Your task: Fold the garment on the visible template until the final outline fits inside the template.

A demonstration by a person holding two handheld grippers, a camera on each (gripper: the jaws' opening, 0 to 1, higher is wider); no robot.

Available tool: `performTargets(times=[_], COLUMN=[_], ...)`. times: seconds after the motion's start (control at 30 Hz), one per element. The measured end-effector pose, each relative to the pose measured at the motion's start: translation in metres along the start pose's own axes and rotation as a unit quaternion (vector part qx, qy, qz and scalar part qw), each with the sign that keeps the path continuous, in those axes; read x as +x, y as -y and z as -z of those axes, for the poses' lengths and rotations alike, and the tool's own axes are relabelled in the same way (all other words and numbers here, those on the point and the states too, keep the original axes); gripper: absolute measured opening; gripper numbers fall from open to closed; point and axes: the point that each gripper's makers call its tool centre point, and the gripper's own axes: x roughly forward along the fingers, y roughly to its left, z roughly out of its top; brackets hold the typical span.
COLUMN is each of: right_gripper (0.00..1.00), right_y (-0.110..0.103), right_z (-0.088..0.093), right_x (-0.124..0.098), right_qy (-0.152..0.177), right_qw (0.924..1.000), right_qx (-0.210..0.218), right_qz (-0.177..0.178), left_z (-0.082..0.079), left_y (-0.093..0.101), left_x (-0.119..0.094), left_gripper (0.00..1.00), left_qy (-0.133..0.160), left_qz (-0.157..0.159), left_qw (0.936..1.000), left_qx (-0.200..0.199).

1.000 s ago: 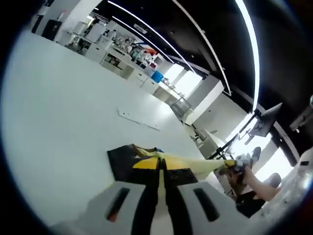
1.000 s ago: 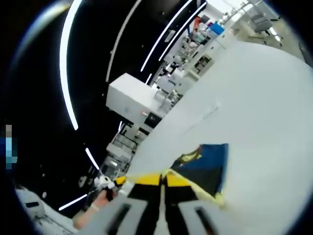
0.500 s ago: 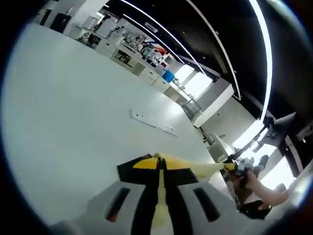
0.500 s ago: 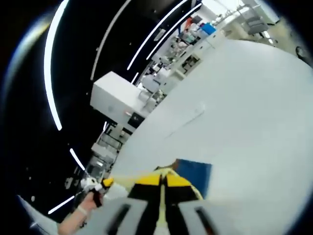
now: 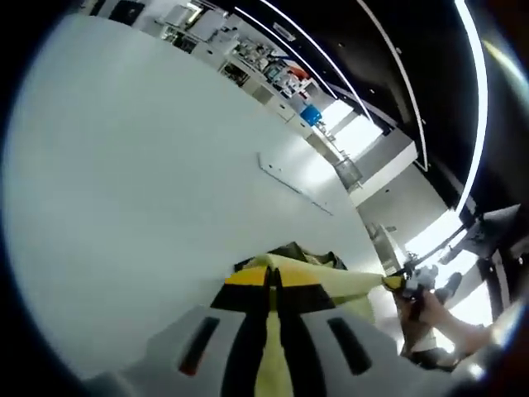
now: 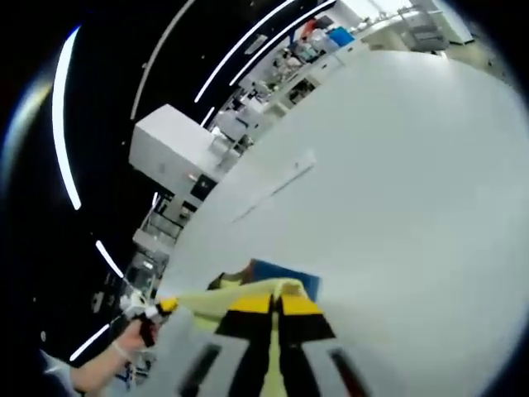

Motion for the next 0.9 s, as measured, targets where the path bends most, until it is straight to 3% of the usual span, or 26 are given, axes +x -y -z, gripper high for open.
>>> performTargets(times=[0.17,0.5,0.6,0.63,0.73,0.77,0.8,0.9], right_gripper=[0.00,0.00,0.00,0.00,0.01,0.06,0.14,0.28], right_y=[0.011,0.026,0.026,0.020,0.015,0.014,0.011,0.007], right_z=[0.007,0.010,0.009,0.007,0.011,0.012,0.013,0.017], right_x=[0.010,0.016,0.015,0.016,0.014,0.014,0.013,0.012], right_qy=[-0.010,-0.020,-0.017,-0.012,-0.019,-0.021,-0.021,-0.025], right_qw=[0.9998,0.9990,0.9991,0.9992,0.9979,0.9977,0.9976,0.9951], right_qx=[-0.004,-0.004,-0.011,-0.030,-0.059,-0.061,-0.065,-0.095], right_qz=[0.018,0.040,0.038,0.022,0.020,0.019,0.014,0.008], left_z=[0.013,0.014,0.015,0.017,0.020,0.019,0.010,0.013], left_y=[-0.006,-0.017,-0.015,-0.014,-0.004,-0.001,-0.018,-0.007], left_x=[0.008,0.012,0.010,0.010,0.007,0.006,0.017,0.015], left_gripper=[0.00,0.00,0.00,0.00,0.00,0.02,0.06,0.20], left_qy=[0.002,-0.006,-0.011,-0.015,-0.024,-0.022,-0.020,-0.017], left_qz=[-0.012,-0.022,-0.020,-0.016,0.011,0.017,0.020,0.034], left_qw=[0.9998,0.9994,0.9997,0.9997,0.9996,0.9993,0.9990,0.9983], left_qx=[-0.017,-0.027,-0.012,-0.007,0.010,0.026,0.033,0.045])
